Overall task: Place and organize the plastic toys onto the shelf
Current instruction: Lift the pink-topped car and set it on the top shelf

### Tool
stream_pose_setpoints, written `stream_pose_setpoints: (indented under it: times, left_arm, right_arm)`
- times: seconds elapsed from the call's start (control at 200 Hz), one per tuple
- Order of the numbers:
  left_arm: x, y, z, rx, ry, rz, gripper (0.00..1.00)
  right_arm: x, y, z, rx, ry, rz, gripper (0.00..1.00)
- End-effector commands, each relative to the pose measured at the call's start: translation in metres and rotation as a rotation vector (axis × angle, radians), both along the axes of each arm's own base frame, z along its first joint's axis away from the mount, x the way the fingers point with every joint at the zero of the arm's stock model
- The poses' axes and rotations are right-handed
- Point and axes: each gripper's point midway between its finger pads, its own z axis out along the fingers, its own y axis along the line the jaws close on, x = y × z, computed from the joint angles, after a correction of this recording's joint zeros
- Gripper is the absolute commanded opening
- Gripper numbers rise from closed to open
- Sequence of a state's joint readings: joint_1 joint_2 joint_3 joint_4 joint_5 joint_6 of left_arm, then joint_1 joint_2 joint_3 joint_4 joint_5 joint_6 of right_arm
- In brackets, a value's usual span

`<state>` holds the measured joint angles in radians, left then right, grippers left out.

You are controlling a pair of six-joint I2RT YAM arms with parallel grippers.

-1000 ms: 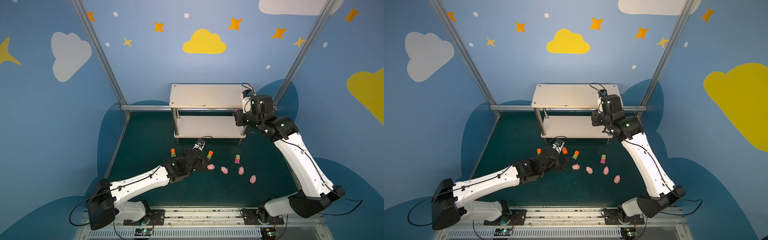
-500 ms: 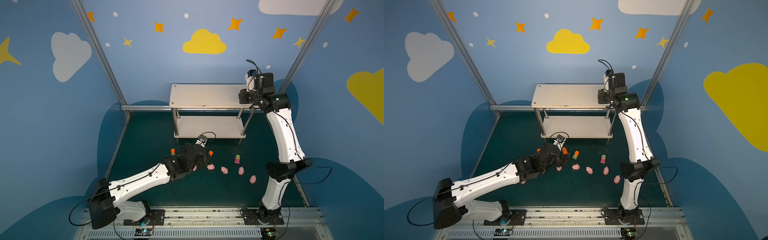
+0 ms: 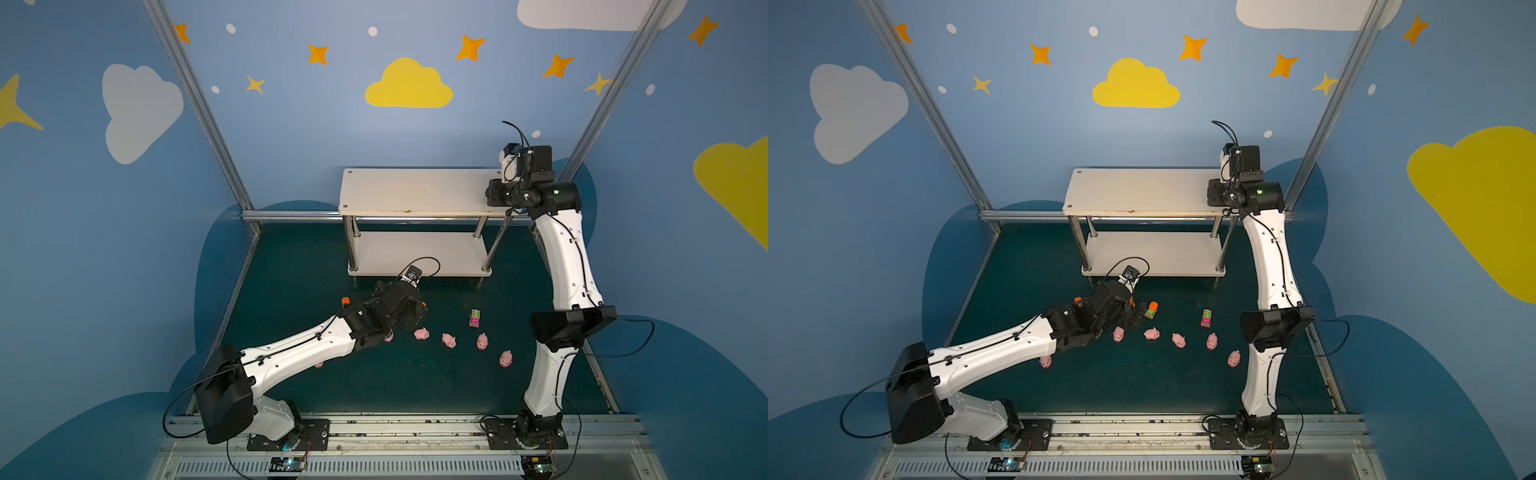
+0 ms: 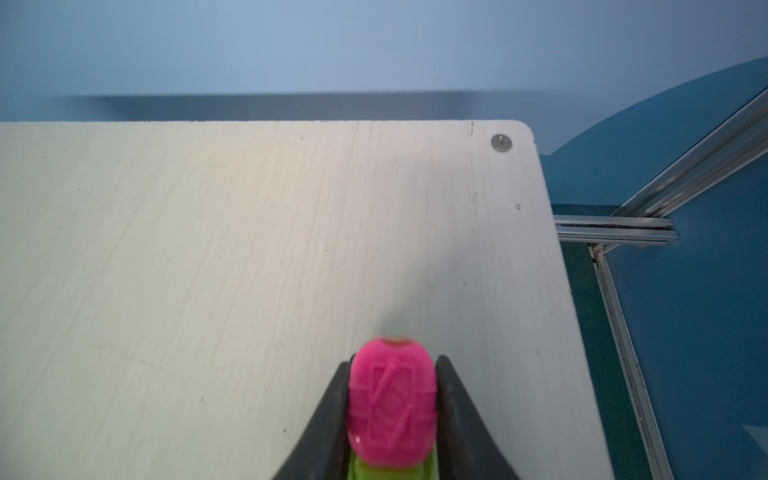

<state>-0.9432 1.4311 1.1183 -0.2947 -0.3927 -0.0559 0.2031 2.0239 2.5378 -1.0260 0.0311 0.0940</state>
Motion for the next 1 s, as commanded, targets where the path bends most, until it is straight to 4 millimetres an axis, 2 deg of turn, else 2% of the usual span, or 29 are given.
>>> stream_pose_setpoints:
  times: [0.0, 0.155, 0.26, 0.426, 0.606, 0.786, 0.871, 0.996]
  left_arm:
    - [0.004, -0.002, 0.011, -0.031, -0.011, -0.003, 1.0]
    - [0.006, 0.005, 0.013, -0.048, -0.015, 0.013, 1.0]
    - [0.006, 0.011, 0.016, -0.067, -0.018, 0.029, 1.0]
    - [0.007, 0.019, 0.022, -0.089, -0.019, 0.049, 1.0]
    - [0.004, 0.027, 0.03, -0.109, -0.023, 0.064, 1.0]
    - [-0.005, 0.036, 0.037, -0.151, -0.025, 0.07, 1.0]
    - [-0.012, 0.037, 0.039, -0.166, -0.017, 0.045, 1.0]
    - [-0.026, 0.041, 0.043, -0.206, -0.002, 0.019, 1.0]
  right_arm:
    - [0.002, 0.0, -0.006, 0.004, 0.022, 0.005, 0.4]
    - [0.002, 0.001, -0.005, 0.017, 0.018, 0.003, 0.5]
    - [0.0, 0.001, -0.001, 0.024, 0.01, 0.006, 0.61]
    - [-0.006, -0.001, 0.02, 0.032, -0.042, 0.0, 0.74]
    - [-0.02, -0.007, 0.045, 0.046, -0.108, -0.022, 0.8]
    - [-0.051, -0.013, 0.062, 0.062, -0.153, -0.048, 0.8]
    - [-0.073, -0.015, 0.058, 0.055, -0.157, -0.065, 0.8]
    - [-0.11, -0.016, 0.04, 0.065, -0.145, -0.085, 0.8]
